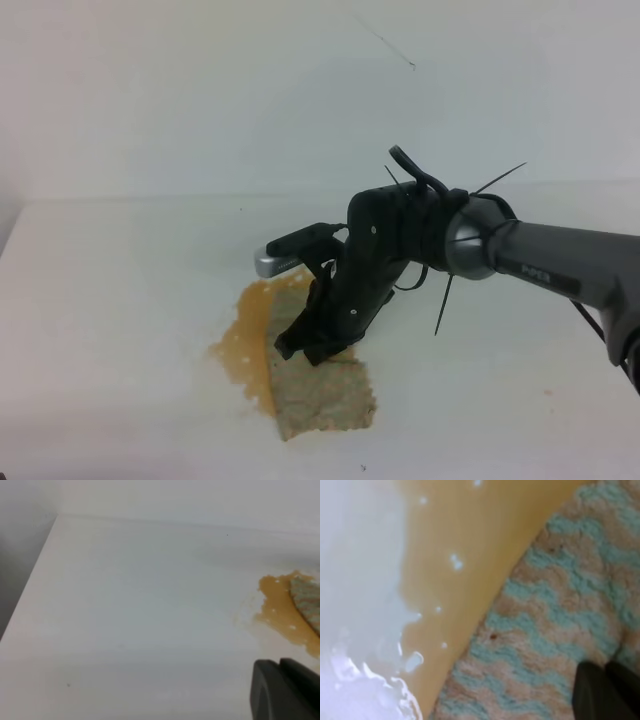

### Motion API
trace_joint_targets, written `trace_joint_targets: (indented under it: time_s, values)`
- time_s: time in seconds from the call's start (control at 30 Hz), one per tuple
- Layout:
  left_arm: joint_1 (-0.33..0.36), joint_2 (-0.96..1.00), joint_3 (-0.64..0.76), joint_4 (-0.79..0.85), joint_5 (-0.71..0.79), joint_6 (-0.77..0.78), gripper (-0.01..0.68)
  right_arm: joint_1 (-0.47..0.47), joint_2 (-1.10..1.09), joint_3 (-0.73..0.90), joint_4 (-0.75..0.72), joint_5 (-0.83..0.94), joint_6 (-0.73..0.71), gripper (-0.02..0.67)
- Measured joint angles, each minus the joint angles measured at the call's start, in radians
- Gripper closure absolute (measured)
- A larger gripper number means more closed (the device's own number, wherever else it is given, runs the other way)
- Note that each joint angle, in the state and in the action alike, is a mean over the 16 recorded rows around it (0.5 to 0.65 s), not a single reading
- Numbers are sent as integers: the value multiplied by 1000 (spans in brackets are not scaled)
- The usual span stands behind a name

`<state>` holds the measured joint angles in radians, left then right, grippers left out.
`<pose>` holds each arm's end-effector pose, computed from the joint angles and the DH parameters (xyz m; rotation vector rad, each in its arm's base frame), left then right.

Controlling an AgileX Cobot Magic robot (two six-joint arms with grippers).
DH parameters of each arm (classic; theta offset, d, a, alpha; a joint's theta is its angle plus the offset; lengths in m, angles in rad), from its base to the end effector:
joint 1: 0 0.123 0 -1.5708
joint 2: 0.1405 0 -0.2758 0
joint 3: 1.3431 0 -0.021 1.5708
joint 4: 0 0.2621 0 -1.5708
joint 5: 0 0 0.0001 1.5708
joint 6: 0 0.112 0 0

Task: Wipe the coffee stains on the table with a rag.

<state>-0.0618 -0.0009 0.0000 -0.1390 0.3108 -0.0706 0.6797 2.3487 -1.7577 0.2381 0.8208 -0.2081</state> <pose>0.0948 -0.0106 0.1809 -0.0963 1.7936 -0.2277 0.3667 0.3212 0.0757 -1.0674 2.7253 0.3615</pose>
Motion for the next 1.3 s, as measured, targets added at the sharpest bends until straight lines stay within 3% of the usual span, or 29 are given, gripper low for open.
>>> trace_joint_targets:
  time_s: [0.33, 0.83, 1.3]
  values:
    - [0, 0, 0, 0, 0, 0, 675, 9, 0, -90, -6, 60, -5, 635]
    - [0, 0, 0, 0, 0, 0, 675, 59, 16, -395, 14, 222, -14, 636]
    - [0, 0, 0, 0, 0, 0, 675, 84, 147, -425, -1, 228, -27, 636]
